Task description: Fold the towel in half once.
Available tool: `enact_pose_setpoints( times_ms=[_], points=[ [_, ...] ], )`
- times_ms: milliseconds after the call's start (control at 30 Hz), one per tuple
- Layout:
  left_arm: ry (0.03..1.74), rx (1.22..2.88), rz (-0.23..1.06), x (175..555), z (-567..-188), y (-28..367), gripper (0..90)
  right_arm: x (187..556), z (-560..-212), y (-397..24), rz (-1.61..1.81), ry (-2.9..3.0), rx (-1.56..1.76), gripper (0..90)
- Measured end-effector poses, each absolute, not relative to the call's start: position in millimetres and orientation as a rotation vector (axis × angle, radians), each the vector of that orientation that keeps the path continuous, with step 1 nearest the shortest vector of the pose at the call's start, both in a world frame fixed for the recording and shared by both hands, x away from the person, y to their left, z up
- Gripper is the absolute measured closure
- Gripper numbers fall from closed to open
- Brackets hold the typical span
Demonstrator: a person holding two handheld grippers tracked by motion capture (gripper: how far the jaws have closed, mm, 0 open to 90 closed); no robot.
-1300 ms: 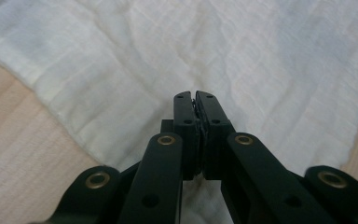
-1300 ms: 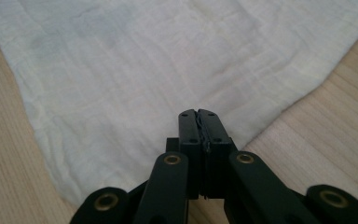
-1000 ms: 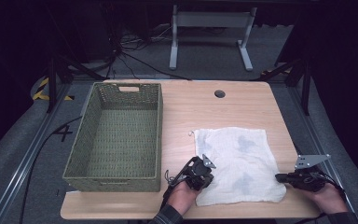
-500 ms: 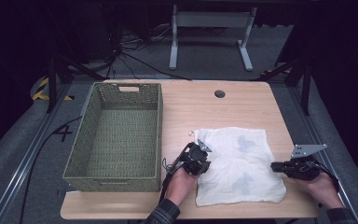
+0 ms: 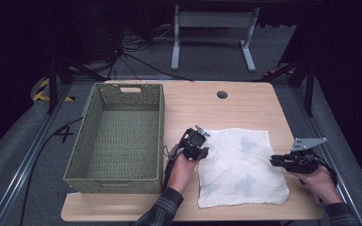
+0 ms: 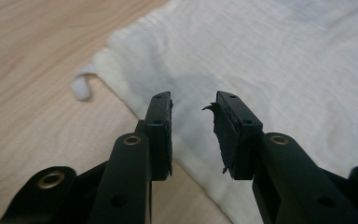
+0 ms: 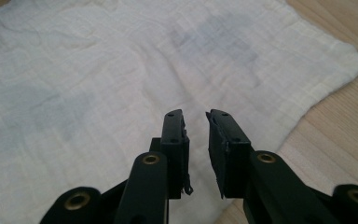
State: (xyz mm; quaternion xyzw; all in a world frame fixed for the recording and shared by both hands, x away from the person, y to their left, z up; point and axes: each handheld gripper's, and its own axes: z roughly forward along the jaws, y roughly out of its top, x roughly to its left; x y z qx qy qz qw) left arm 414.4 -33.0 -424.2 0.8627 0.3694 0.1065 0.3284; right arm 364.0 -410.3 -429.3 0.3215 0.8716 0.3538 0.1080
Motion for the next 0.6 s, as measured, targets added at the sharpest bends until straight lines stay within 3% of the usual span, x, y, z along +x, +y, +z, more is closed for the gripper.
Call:
enact_pose_setpoints(
  times_ms=[600],
  points=[
    [1.073, 2.228, 0.362, 477.9, -439.8, -32.3, 67.8, 378.0, -428.9, -402.7, 1.049, 2.575, 0.929, 67.6]
  ],
)
